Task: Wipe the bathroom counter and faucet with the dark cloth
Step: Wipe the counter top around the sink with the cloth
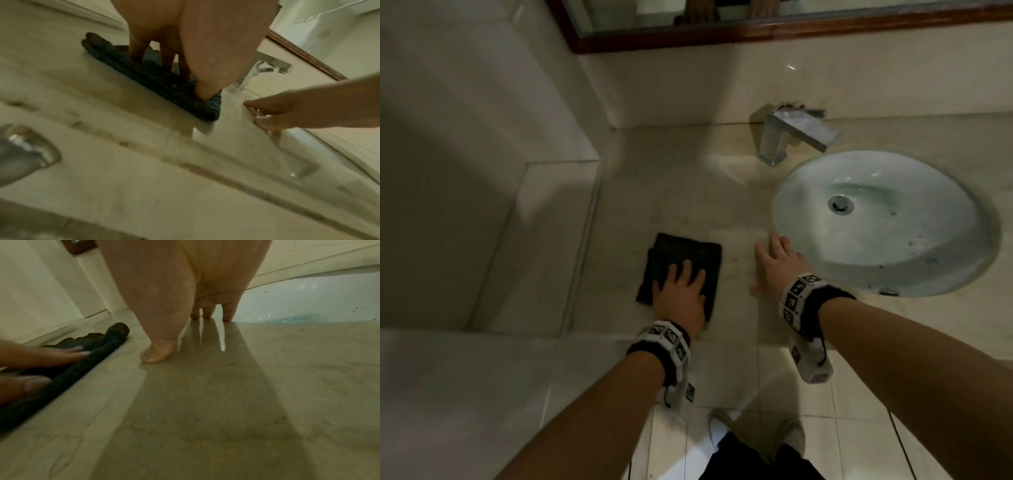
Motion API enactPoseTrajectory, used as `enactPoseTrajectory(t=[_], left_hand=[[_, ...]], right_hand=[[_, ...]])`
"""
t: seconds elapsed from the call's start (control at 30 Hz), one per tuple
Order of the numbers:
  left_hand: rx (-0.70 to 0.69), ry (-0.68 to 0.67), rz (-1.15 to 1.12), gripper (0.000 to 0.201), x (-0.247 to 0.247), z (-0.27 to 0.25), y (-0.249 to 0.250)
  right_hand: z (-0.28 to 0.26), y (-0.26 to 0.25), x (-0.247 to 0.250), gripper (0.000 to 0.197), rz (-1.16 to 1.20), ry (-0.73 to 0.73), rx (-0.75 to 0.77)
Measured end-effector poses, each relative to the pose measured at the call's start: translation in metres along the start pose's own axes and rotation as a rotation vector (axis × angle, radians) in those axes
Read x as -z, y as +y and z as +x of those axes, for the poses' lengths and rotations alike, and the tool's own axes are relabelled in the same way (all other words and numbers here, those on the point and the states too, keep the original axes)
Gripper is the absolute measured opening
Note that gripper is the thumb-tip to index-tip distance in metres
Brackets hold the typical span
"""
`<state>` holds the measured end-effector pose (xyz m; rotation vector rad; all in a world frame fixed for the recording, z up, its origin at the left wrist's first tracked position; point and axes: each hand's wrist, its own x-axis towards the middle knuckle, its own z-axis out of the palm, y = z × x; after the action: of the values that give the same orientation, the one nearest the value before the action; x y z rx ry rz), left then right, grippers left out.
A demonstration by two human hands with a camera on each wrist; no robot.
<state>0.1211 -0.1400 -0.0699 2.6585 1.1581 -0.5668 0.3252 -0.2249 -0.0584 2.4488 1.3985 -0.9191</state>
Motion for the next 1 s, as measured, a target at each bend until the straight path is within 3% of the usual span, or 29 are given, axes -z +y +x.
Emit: enactPoseTrajectory(t=[0.27, 0.47, 0.7, 0.87, 1.0], left_hand=[[0.057, -0.025, -0.068, 0.055, -0.022, -0.041, -0.017], [0.161, -0.027, -0.203, 0.056, -0.021, -0.044, -0.059], [0.255, -0.026, -0.274, 0.062, -0.015, -0.039, -0.071], [0.3, 0.006, -0.278, 0.075, -0.013, -0.021, -0.081], [0.248, -0.115, -0.191, 0.075, 0.003, 0.012, -0.099]], right_hand=[[0.0, -0.003, 0.002, 0.097, -0.03, -0.028, -0.004], [-0.001, -0.003, 0.002, 0.098, -0.038, -0.028, -0.001], [-0.005, -0.011, 0.015, 0.098, -0.115, -0.004, 0.001], [0.015, -0.015, 0.053, 0.062, -0.111, 0.069, 0.037], [0.053, -0.02, 0.077, 0.087, 0.0, 0.144, 0.016]])
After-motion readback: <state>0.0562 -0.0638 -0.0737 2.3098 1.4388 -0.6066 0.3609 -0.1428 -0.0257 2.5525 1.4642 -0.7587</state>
